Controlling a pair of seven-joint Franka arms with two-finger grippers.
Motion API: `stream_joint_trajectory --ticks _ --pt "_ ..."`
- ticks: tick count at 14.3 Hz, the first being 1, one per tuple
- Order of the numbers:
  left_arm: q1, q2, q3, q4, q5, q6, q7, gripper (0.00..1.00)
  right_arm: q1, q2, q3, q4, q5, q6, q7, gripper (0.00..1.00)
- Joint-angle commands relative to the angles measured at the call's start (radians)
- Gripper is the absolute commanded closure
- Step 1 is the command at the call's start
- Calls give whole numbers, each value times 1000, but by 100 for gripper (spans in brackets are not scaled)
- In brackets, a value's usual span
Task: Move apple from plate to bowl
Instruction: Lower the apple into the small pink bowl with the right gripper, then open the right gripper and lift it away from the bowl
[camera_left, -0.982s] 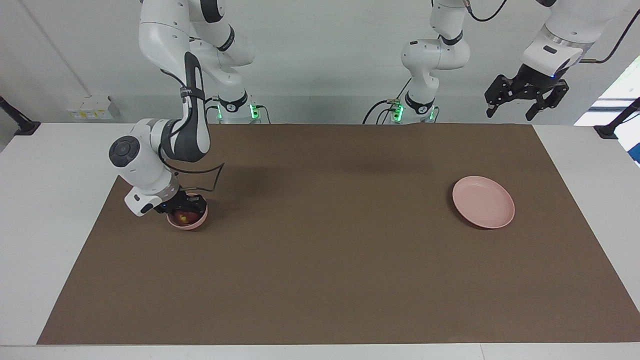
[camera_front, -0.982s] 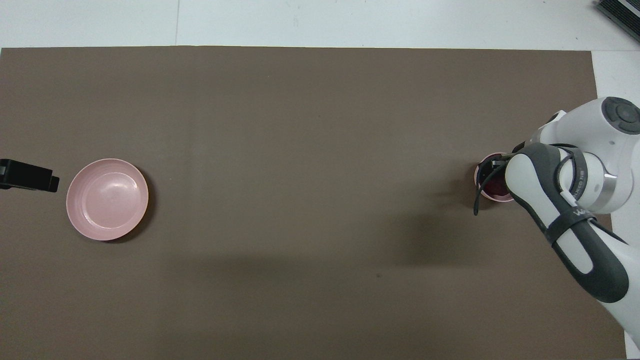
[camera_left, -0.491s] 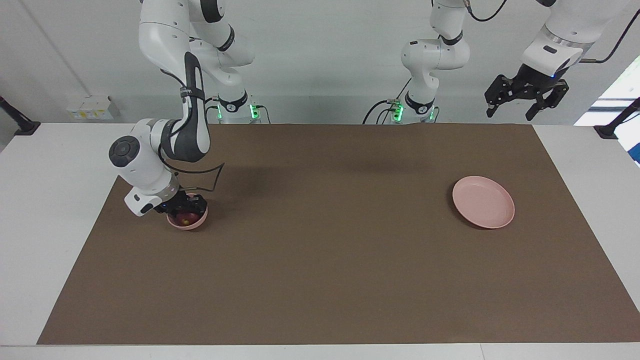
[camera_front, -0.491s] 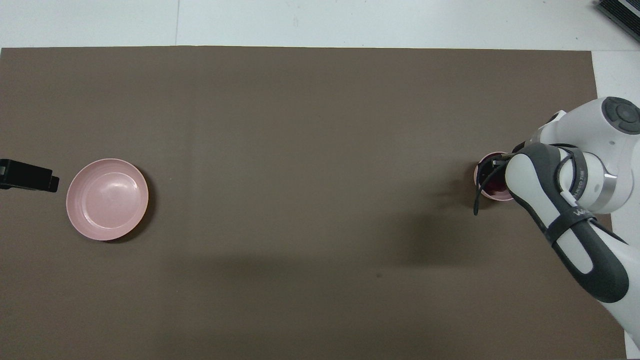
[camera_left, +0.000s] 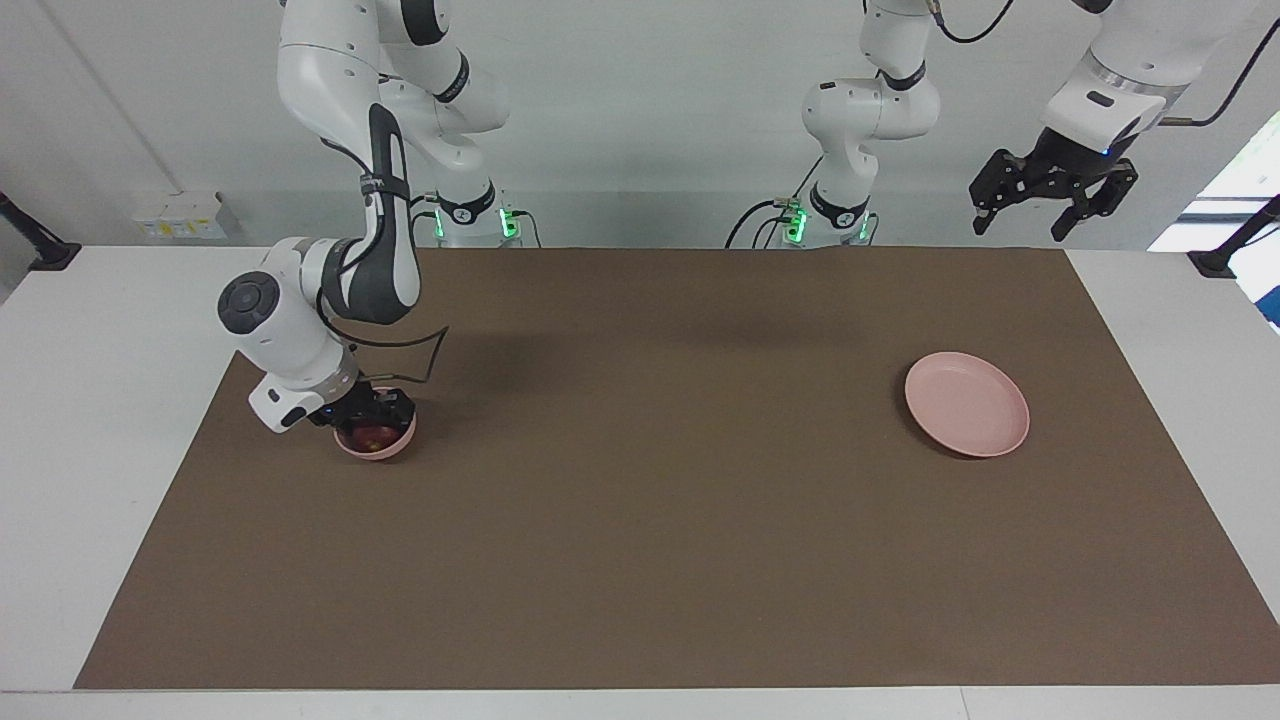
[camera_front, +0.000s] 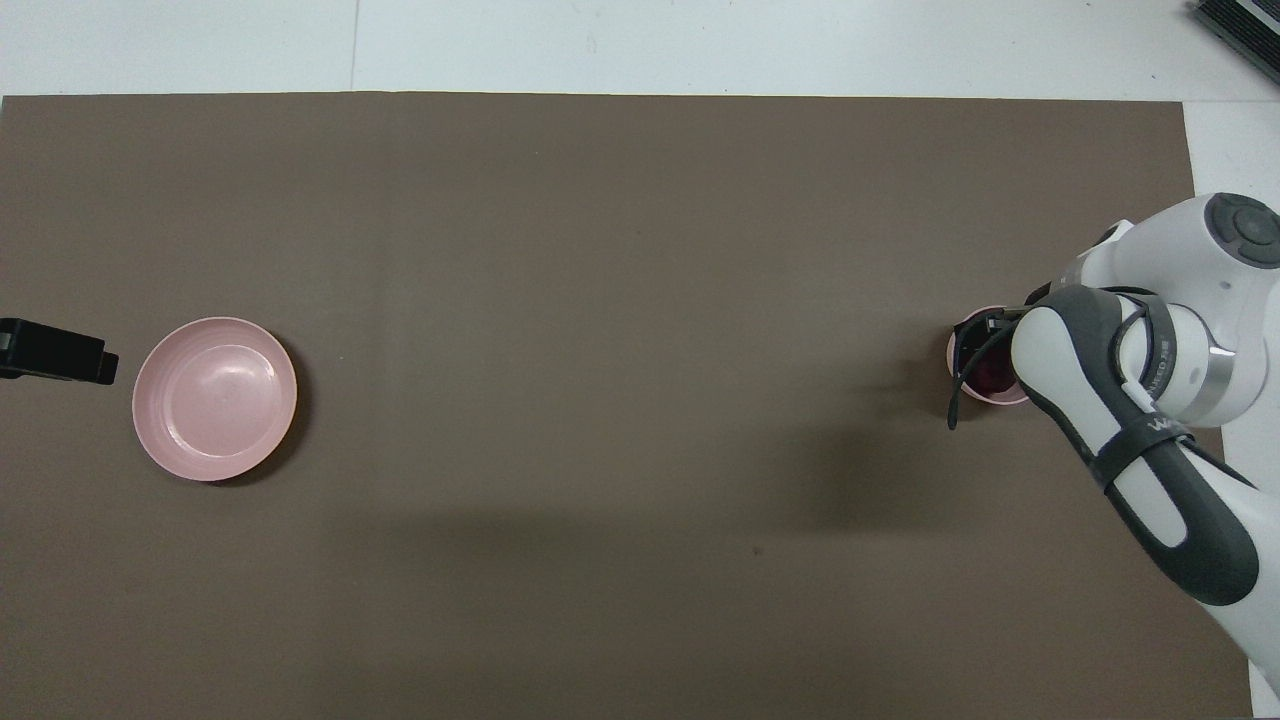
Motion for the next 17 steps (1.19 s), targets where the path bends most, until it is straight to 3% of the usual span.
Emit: stream_joint_trajectory --ticks 1,10,17 --pt "-13 -6 11 6 11 -20 0 0 -11 -17 9 13 -19 -4 26 0" --pt "-13 -7 11 6 11 -20 0 0 3 -162 12 128 -94 -230 139 0" --pt "-13 -6 11 6 11 -20 0 0 -2 -257 5 361 -103 -547 141 0"
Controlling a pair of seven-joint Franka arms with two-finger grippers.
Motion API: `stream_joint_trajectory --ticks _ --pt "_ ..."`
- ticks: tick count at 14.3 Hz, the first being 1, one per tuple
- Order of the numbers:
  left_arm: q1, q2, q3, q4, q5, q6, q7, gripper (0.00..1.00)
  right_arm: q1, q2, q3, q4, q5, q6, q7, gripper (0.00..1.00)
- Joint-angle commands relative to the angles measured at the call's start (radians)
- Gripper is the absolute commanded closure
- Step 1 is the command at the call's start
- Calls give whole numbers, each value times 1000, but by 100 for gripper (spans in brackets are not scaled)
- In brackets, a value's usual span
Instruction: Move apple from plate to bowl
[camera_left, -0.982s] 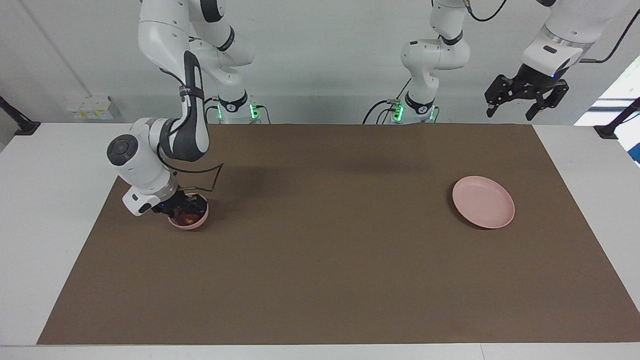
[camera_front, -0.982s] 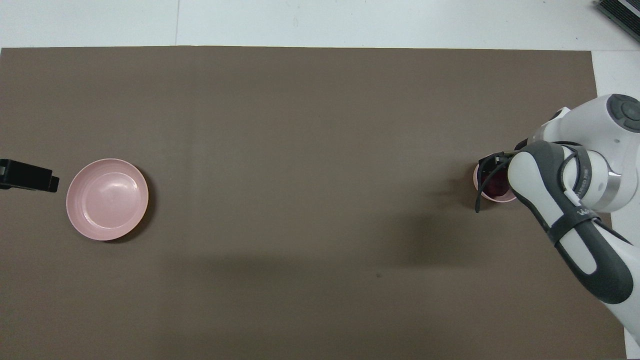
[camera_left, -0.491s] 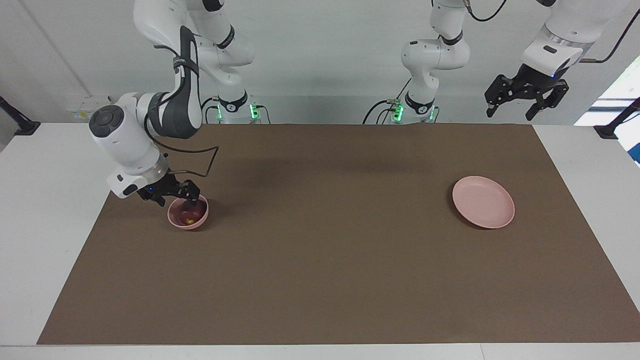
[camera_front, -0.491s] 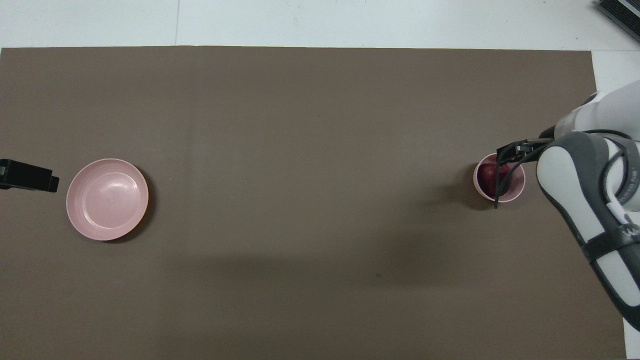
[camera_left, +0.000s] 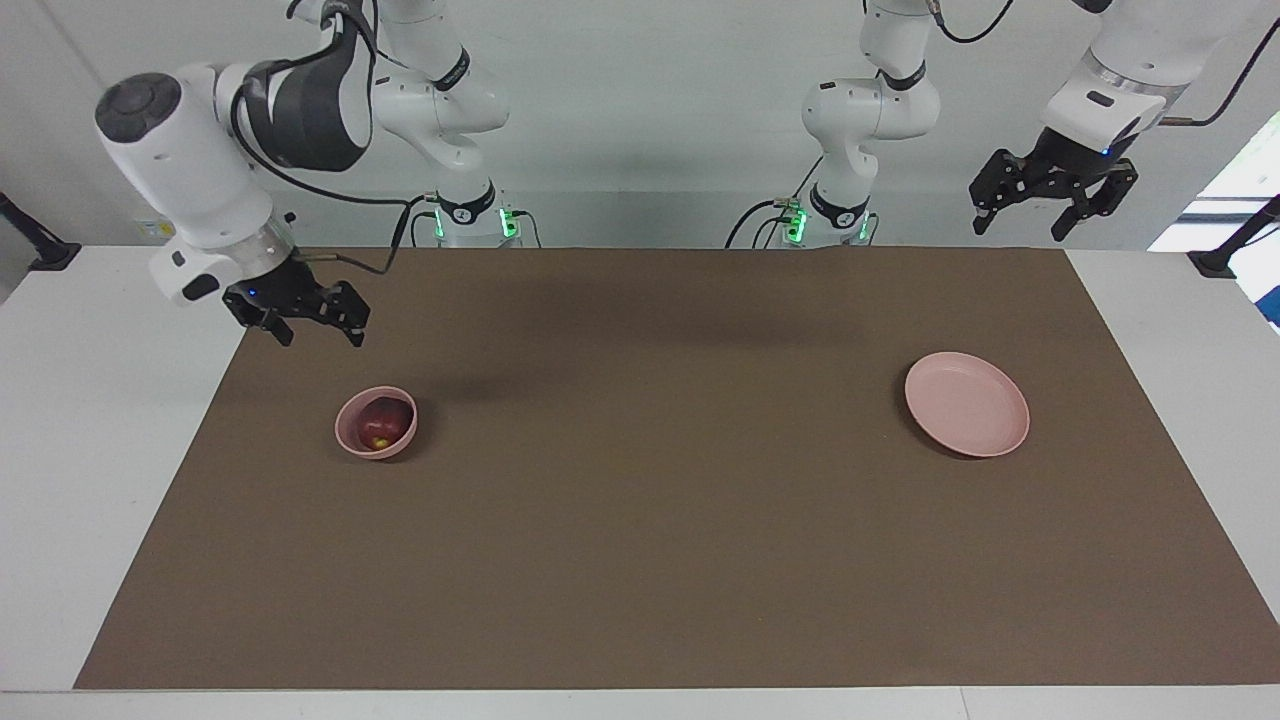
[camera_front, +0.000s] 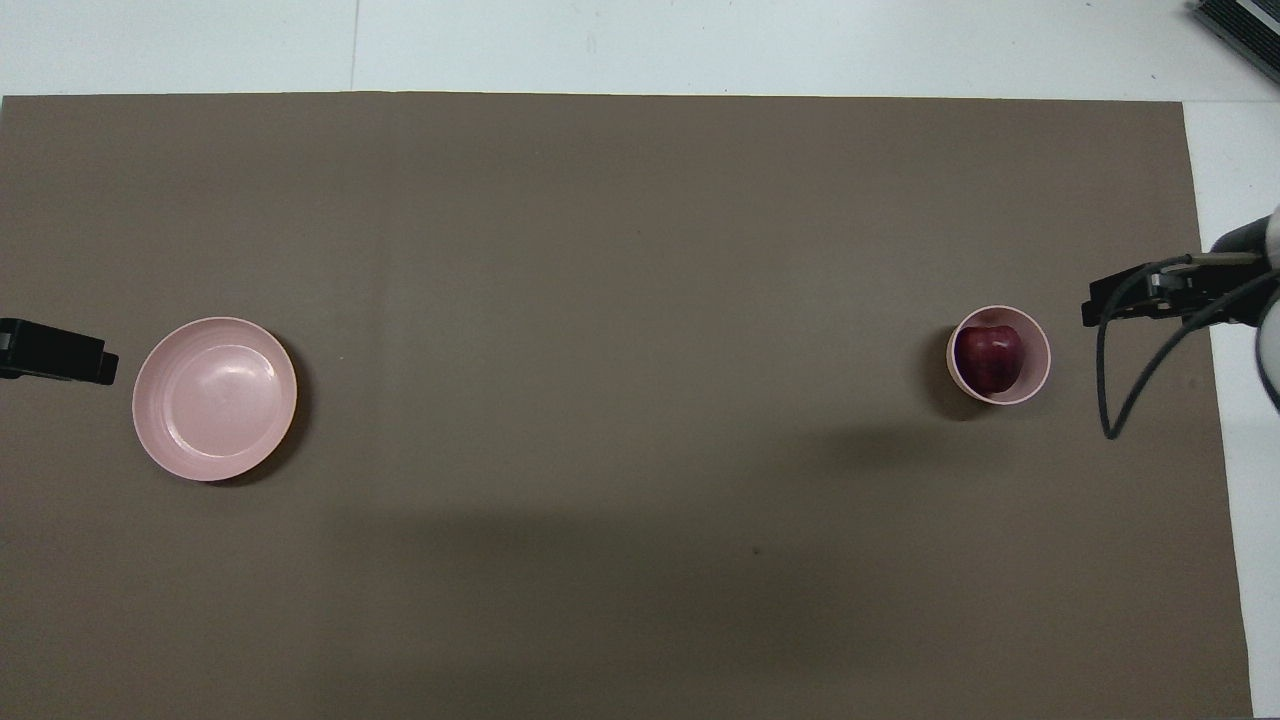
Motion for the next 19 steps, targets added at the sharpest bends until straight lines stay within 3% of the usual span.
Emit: stream_joint_trajectory --ticks 1,4,6,9,19 --pt "-13 -5 11 6 13 -21 0 0 -4 -6 3 91 -28 -95 20 0" --pt "-13 -7 11 5 11 -33 0 0 -3 -32 5 169 -30 -207 22 0" --pt "-15 -15 12 5 13 -78 2 0 -3 -85 6 169 -39 -213 22 0" --pt "-22 -4 17 14 10 -80 -6 0 -14 -147 17 117 -45 -218 8 0" --pt "2 -4 14 25 4 -87 -7 0 -1 -187 21 51 -90 -204 -46 0"
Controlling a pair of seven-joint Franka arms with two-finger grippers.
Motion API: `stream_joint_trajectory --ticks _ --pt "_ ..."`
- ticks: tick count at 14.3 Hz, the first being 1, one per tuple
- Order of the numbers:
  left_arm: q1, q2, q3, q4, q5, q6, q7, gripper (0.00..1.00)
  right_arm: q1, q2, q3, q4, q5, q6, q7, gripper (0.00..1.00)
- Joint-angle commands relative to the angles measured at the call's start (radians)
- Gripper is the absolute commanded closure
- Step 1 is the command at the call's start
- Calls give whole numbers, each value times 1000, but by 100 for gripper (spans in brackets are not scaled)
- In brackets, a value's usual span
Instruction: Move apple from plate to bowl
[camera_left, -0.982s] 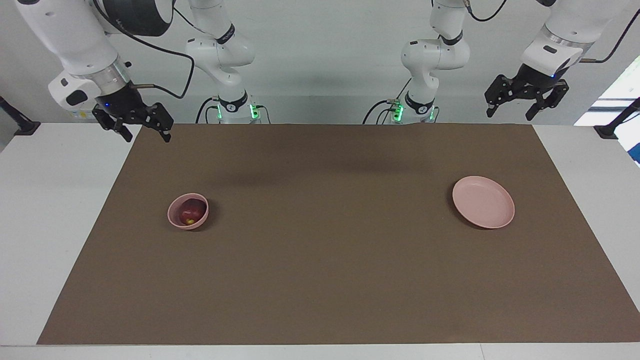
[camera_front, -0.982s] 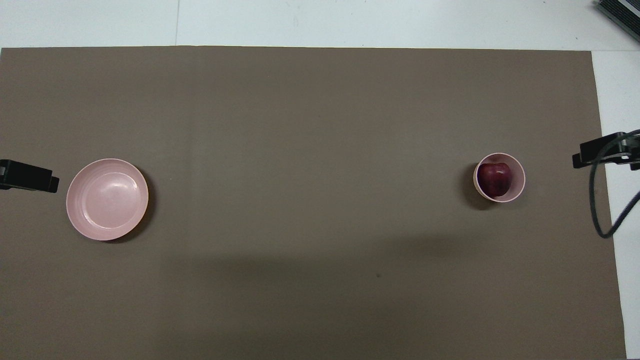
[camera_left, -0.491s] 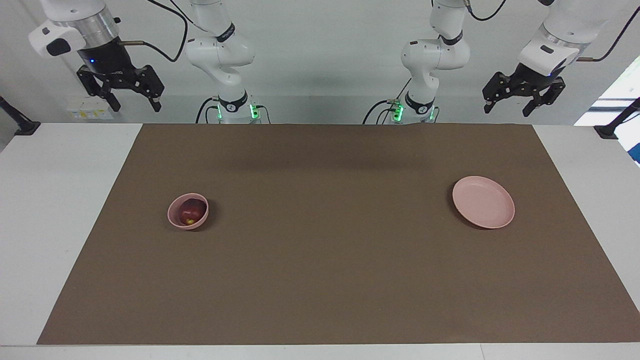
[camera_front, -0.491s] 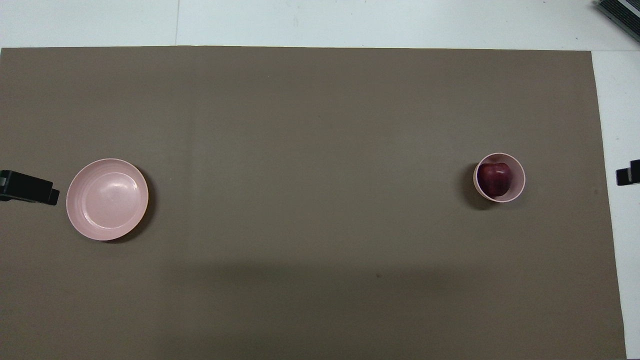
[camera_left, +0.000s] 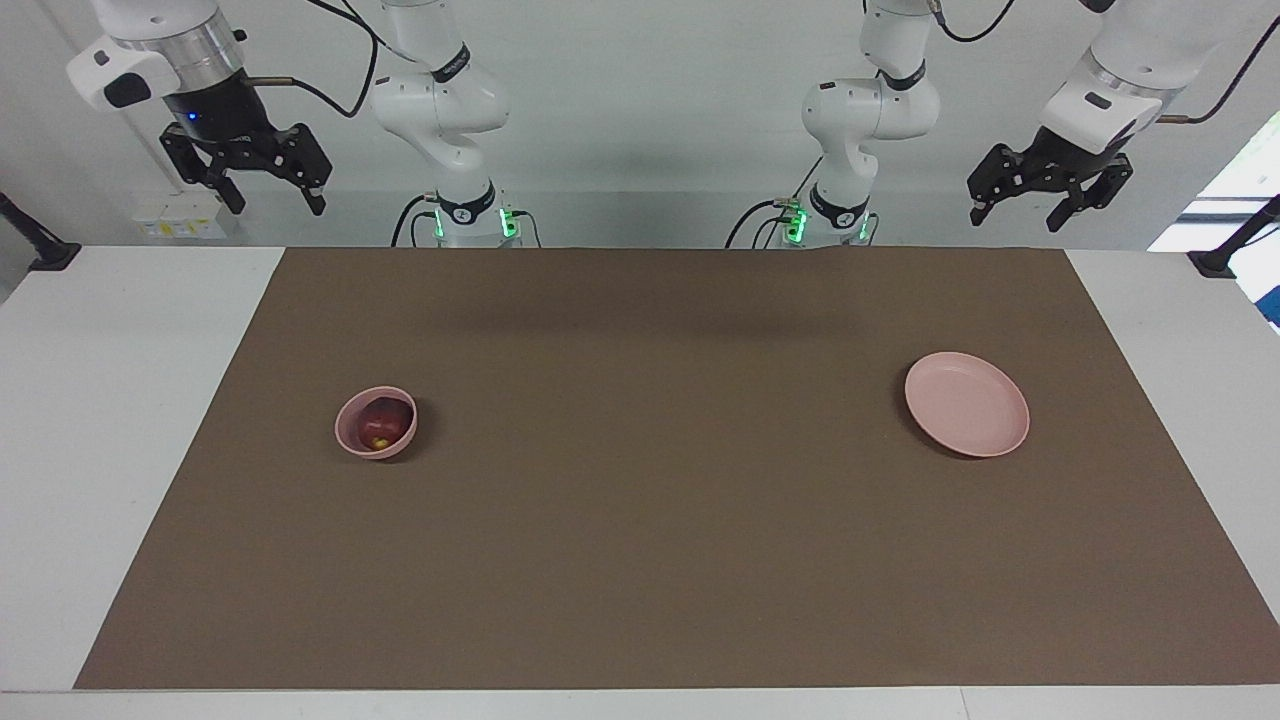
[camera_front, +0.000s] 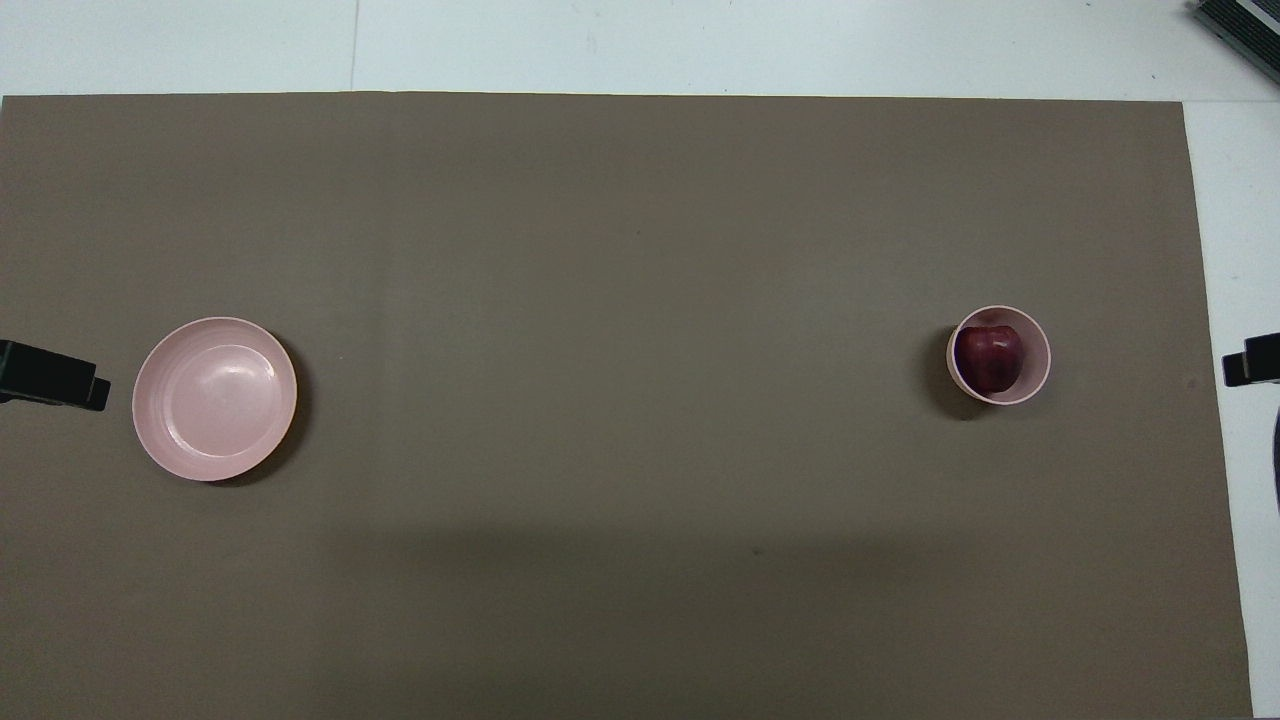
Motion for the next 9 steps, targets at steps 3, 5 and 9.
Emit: stream_joint_trajectory --ticks 3,5,9 --pt "7 1 3 20 4 -20 -5 0 0 -53 12 -71 -28 33 -29 0" --pt "7 1 3 17 4 -19 -1 0 0 -53 16 -69 -25 33 -29 0" --pt "7 1 3 18 4 -14 0 0 0 -55 18 -74 -28 33 -29 0"
